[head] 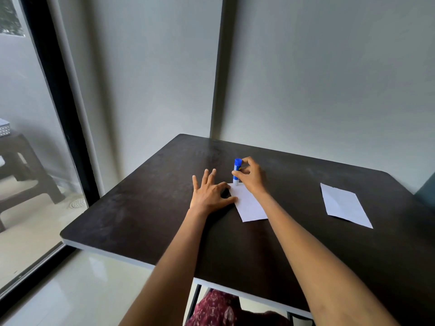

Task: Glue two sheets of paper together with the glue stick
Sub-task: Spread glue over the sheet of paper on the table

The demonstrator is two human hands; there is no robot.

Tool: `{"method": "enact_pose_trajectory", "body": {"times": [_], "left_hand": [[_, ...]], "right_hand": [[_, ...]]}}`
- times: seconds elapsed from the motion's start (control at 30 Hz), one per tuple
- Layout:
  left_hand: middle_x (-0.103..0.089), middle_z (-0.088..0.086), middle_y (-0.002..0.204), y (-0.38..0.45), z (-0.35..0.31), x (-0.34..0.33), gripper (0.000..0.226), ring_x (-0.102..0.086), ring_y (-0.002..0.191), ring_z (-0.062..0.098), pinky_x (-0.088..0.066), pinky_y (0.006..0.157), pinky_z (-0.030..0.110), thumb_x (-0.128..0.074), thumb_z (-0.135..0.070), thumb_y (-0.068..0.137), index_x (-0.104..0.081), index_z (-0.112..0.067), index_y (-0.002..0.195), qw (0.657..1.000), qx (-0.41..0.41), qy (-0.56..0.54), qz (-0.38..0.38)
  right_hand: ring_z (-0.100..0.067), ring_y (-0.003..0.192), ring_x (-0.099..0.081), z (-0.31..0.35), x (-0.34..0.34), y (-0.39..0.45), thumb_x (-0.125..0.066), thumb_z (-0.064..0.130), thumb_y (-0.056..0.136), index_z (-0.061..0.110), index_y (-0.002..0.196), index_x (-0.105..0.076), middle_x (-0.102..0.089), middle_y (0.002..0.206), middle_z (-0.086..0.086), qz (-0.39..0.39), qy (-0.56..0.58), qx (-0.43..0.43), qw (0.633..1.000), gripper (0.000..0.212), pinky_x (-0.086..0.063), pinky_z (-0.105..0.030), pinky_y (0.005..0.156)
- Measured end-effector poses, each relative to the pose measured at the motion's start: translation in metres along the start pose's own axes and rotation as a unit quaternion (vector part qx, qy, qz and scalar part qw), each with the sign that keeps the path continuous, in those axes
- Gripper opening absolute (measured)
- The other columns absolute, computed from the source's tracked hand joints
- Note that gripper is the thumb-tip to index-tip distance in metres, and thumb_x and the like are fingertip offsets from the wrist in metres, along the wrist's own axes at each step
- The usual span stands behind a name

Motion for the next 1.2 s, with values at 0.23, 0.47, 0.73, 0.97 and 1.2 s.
{"method": "enact_pose_trajectory", "body": {"times": [0.23,0.47,0.73,0.97,1.2], "left_hand": [[-0.005,0.006,0.161,0.000,0.000,0.001,0.056,0.009,0.149,0.026,0.011,0.113,0.059,-0.045,-0.072,0.080,-0.051,-0.041,0.127,1.000,0.002,0.001,0.005],[-0.005,0.005,0.161,0.000,0.000,0.001,0.057,0.008,0.149,0.026,0.012,0.113,0.059,-0.044,-0.072,0.080,-0.051,-0.041,0.128,1.000,0.001,0.005,0.008],[-0.007,0.005,0.161,0.001,0.001,0.002,0.056,0.007,0.149,0.025,0.013,0.113,0.058,-0.046,-0.071,0.079,-0.052,-0.041,0.126,1.000,-0.003,-0.003,-0.001],[-0.014,0.003,0.160,0.000,0.001,0.008,0.043,0.003,0.150,0.021,0.008,0.116,0.054,-0.057,-0.058,0.083,-0.056,-0.040,0.122,0.991,0.007,-0.132,-0.016],[-0.047,0.002,0.137,0.002,-0.014,0.019,0.036,-0.040,0.131,0.019,-0.021,0.110,0.039,-0.070,-0.033,0.080,-0.064,-0.024,0.114,0.958,0.000,-0.210,-0.196]], "right_hand": [[-0.026,0.089,-0.068,-0.023,0.031,0.006,-0.074,0.028,0.076,0.019,0.097,-0.057,-0.074,0.094,-0.004,-0.036,-0.025,-0.038,0.998,0.028,-0.055,-0.041,0.078],[-0.022,0.085,-0.067,-0.032,0.042,0.005,-0.073,0.030,0.078,0.017,0.100,-0.056,-0.073,0.094,-0.003,-0.068,0.004,-0.039,0.997,0.030,-0.051,-0.035,0.071],[-0.025,0.088,-0.064,-0.035,0.045,-0.006,-0.069,0.030,0.080,0.014,0.101,-0.054,-0.068,0.089,0.001,-0.141,0.098,-0.103,0.980,0.031,-0.041,-0.029,0.067],[-0.025,0.084,-0.068,-0.040,0.036,-0.024,-0.068,0.020,0.085,0.015,0.100,-0.048,-0.067,0.102,-0.010,-0.145,0.279,-0.109,0.943,0.026,-0.056,-0.038,0.074],[-0.021,0.090,-0.065,-0.041,0.041,-0.019,-0.064,0.013,0.087,0.008,0.107,-0.049,-0.062,0.102,-0.008,-0.146,0.335,-0.100,0.925,0.025,-0.053,-0.020,0.065]]}}
Point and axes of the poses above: each hand's wrist, its own y-axis towards the middle knuckle, its own x-axis out of the back of the hand, z = x × y, the point moved 2 cm from there along y, towards the middle knuckle
